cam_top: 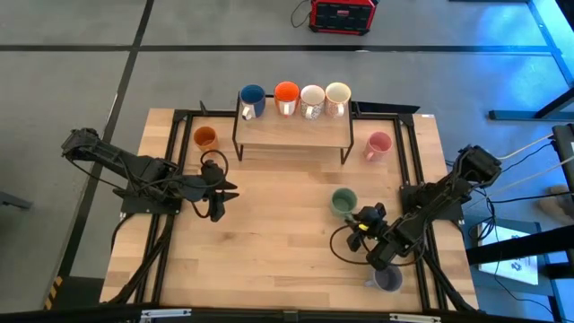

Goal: Place coffee mugs
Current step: Put the green mug on the shelf

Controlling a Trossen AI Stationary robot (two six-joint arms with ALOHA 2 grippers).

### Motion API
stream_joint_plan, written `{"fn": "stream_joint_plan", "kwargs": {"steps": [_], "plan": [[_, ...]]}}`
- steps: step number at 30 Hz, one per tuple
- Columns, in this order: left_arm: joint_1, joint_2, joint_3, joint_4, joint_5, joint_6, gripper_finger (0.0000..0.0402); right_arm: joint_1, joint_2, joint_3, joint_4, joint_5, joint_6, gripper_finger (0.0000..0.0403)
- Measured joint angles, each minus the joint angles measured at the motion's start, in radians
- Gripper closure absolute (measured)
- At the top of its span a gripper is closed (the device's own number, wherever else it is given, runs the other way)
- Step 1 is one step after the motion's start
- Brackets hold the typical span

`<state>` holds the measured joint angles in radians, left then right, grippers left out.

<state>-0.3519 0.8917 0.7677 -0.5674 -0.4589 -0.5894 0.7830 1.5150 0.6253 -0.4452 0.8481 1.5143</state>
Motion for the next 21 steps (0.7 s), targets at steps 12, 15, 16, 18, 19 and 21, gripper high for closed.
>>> {"fn": "stream_joint_plan", "kwargs": {"steps": [12, 15, 16, 18, 19, 21], "plan": [[0.000, 0.000, 0.000, 0.000, -0.009, 0.000, 0.0287, 0.001, 0.001, 0.062, -0.059, -0.033, -0.012, 0.0380], [0.000, 0.000, 0.000, 0.000, -0.009, 0.000, 0.0287, 0.002, 0.001, 0.099, -0.058, -0.046, -0.073, 0.0380], [0.000, 0.000, 0.000, 0.000, -0.009, 0.000, 0.0287, 0.002, 0.001, 0.111, -0.058, -0.044, -0.083, 0.0380], [0.000, -0.002, 0.000, 0.000, -0.007, 0.000, 0.0287, 0.002, 0.001, 0.133, -0.057, -0.037, -0.100, 0.0380], [0.000, -0.005, 0.000, 0.000, -0.003, 0.000, 0.0287, 0.002, 0.001, 0.145, -0.059, -0.035, -0.108, 0.0380], [0.000, -0.011, 0.000, 0.000, 0.005, 0.000, 0.0287, 0.002, 0.001, 0.169, -0.060, -0.035, -0.129, 0.0380]]}}
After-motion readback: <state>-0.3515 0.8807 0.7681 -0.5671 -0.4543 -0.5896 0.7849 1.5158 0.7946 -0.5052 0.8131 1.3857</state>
